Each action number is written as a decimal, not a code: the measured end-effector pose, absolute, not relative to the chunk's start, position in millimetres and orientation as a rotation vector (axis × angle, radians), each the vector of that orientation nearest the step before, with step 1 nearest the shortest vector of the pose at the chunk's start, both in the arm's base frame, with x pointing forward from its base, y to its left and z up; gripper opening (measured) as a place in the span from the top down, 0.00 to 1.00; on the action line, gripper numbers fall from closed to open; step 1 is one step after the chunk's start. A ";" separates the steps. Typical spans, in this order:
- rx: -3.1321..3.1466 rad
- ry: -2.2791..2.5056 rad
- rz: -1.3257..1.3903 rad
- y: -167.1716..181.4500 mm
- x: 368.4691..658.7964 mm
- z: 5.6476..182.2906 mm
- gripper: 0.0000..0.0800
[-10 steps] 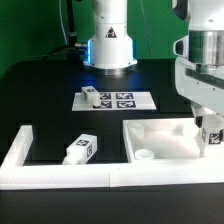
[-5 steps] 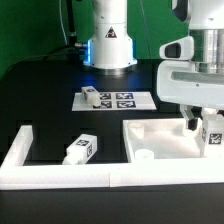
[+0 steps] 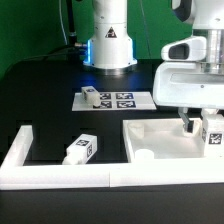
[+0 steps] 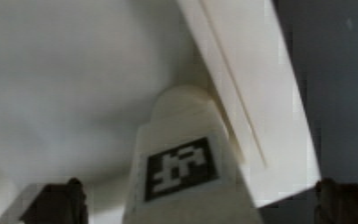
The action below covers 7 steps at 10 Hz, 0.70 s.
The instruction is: Assemble one leg
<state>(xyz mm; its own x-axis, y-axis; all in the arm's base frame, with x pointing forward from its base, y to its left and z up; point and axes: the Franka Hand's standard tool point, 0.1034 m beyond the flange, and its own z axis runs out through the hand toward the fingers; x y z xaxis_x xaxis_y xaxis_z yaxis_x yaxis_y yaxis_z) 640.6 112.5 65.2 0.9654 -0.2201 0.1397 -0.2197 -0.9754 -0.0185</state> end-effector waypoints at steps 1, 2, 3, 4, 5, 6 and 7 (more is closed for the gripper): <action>-3.131 0.165 -0.224 107.0 645.7 67.9 0.19; -3.124 0.224 -0.226 106.5 645.5 67.3 0.19; -3.120 0.255 -0.226 106.9 645.4 67.2 0.21; -3.120 0.264 -0.226 106.3 645.5 67.2 0.21; -3.109 0.340 -0.225 106.4 645.5 67.2 0.41; -3.087 0.460 -0.224 106.6 645.4 67.2 0.41; -3.068 0.551 -0.223 106.6 645.4 67.1 0.65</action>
Offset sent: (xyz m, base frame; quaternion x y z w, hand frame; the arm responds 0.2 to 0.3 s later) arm 0.0000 0.0000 0.0000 0.0000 0.0000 0.0000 1.0000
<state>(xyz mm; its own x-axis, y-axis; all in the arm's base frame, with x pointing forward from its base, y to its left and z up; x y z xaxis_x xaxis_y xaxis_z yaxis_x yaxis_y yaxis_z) 645.4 106.6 67.1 0.9278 -0.3471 0.1372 -0.3447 -0.9378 -0.0414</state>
